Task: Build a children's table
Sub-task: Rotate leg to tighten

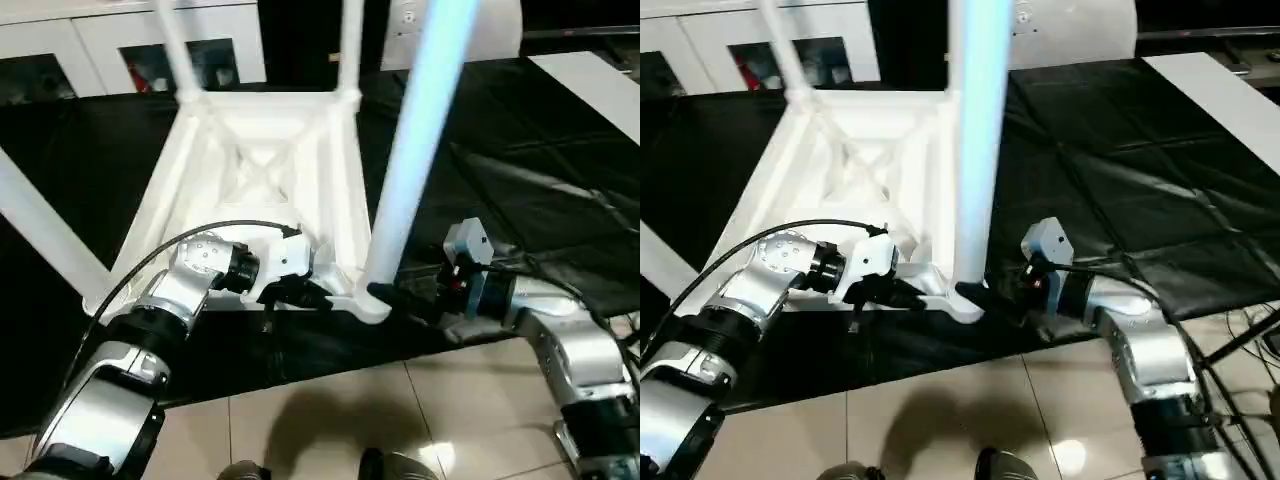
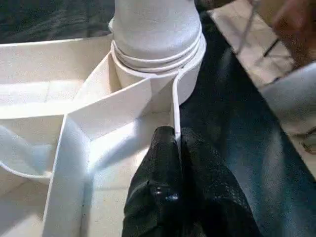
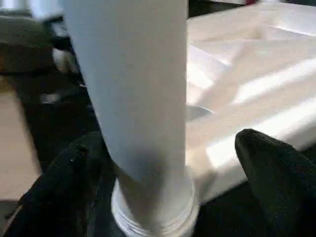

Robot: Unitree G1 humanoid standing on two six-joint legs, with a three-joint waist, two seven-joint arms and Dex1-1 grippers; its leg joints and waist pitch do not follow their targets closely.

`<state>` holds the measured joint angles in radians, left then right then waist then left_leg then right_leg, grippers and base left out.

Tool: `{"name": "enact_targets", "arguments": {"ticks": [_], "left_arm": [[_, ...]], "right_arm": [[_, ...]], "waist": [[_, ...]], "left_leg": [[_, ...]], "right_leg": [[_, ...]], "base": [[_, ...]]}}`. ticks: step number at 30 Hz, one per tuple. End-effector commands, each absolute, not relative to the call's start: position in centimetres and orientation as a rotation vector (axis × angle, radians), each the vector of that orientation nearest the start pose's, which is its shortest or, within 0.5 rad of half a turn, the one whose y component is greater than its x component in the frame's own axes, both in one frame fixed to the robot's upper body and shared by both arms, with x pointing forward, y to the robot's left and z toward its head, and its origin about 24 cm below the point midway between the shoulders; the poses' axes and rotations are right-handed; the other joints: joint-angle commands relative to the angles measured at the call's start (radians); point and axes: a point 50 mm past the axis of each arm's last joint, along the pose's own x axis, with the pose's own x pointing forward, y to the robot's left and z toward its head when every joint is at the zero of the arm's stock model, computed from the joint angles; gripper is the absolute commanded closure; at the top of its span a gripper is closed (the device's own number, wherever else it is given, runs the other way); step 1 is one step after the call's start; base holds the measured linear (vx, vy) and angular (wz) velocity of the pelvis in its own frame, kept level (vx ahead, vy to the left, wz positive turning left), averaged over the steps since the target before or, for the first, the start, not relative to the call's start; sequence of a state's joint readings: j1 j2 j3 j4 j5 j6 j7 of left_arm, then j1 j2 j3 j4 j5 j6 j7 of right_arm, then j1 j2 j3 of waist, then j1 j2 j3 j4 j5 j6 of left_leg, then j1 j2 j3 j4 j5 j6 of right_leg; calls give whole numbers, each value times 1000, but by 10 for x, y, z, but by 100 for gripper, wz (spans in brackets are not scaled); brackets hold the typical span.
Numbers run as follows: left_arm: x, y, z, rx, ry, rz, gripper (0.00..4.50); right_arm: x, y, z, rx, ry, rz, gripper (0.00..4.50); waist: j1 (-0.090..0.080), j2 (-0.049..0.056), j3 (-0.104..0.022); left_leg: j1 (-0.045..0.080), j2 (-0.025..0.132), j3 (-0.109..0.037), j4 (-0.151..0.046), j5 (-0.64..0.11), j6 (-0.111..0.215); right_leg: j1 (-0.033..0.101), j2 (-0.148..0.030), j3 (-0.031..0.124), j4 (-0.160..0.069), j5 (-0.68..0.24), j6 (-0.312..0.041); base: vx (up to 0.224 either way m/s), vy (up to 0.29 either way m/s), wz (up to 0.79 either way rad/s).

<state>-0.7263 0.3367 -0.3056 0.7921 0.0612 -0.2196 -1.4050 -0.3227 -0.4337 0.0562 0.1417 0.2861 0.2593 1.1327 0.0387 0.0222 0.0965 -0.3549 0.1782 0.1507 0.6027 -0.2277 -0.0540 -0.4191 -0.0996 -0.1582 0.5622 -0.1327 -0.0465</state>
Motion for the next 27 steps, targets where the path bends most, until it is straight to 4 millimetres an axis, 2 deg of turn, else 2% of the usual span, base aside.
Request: {"name": "enact_targets", "arguments": {"ticks": [1, 4, 5, 8, 11, 13, 19, 20, 22, 23, 27], "left_arm": [[319, 111, 69, 634, 323, -1747, 450], [318, 108, 69, 644, 324, -1777, 450], [317, 107, 69, 647, 323, -1789, 450], [317, 104, 70, 656, 319, -1820, 450], [317, 103, 70, 666, 317, -1839, 450], [317, 102, 70, 676, 318, -1858, 450], [317, 101, 71, 680, 320, -1872, 450], [317, 101, 71, 679, 321, -1872, 450], [317, 102, 71, 679, 321, -1873, 450], [317, 102, 70, 679, 323, -1875, 450], [317, 102, 70, 681, 323, -1877, 450]], "right_arm": [[281, -165, 88, -89, 179, 1287, 8], [279, -165, 88, -76, 197, 1338, 46], [279, -165, 89, -71, 201, 1356, 46], [277, -163, 89, -59, 222, 1415, 73], [276, -161, 89, -59, 234, 1451, 85], [275, -159, 89, -57, 243, 1485, 110], [274, -157, 88, -42, 273, 1532, 145], [274, -157, 88, -41, 275, 1536, 167], [274, -157, 88, -41, 277, 1538, 171], [274, -156, 88, -41, 282, 1545, 190], [274, -156, 88, -39, 286, 1553, 216]], "waist": [[2, -21, -85], [12, -25, -86], [17, -26, -85], [25, -25, -84], [27, -28, -86], [27, -30, -86], [34, -29, -86], [38, -29, -86], [41, -27, -86], [44, -28, -87], [44, -28, -86]], "left_leg": [[-5, 52, -1, -58, 14, 190], [-6, 55, -1, -57, 24, 187], [-5, 56, -1, -58, 24, 182], [-3, 56, -1, -59, 25, 176], [-4, 57, -2, -59, 25, 168], [-5, 55, -1, -59, 28, 167], [-4, 54, 0, -58, 35, 166], [-2, 56, 0, -59, 36, 163], [-1, 57, -1, -59, 43, 162], [-1, 58, -1, -59, 51, 164], [-2, 56, 0, -59, 40, 160]], "right_leg": [[78, -67, 70, -49, -254, -168], [77, -69, 70, -47, -256, -166], [76, -69, 71, -49, -266, -164], [75, -68, 71, -51, -280, -160], [76, -70, 71, -49, -275, -157], [76, -69, 71, -49, -272, -158], [76, -68, 71, -50, -274, -155], [75, -69, 72, -49, -276, -153], [74, -69, 72, -48, -270, -156], [74, -69, 72, -45, -253, -162], [76, -70, 71, -48, -268, -159]], "base": [[0, 0, 0], [0, 0, 0], [0, 0, 0], [0, 0, 0], [0, 0, 0], [0, 0, 0], [0, 0, 0], [0, 0, 0], [0, 0, 0], [0, 0, 0], [0, 0, 0]]}}
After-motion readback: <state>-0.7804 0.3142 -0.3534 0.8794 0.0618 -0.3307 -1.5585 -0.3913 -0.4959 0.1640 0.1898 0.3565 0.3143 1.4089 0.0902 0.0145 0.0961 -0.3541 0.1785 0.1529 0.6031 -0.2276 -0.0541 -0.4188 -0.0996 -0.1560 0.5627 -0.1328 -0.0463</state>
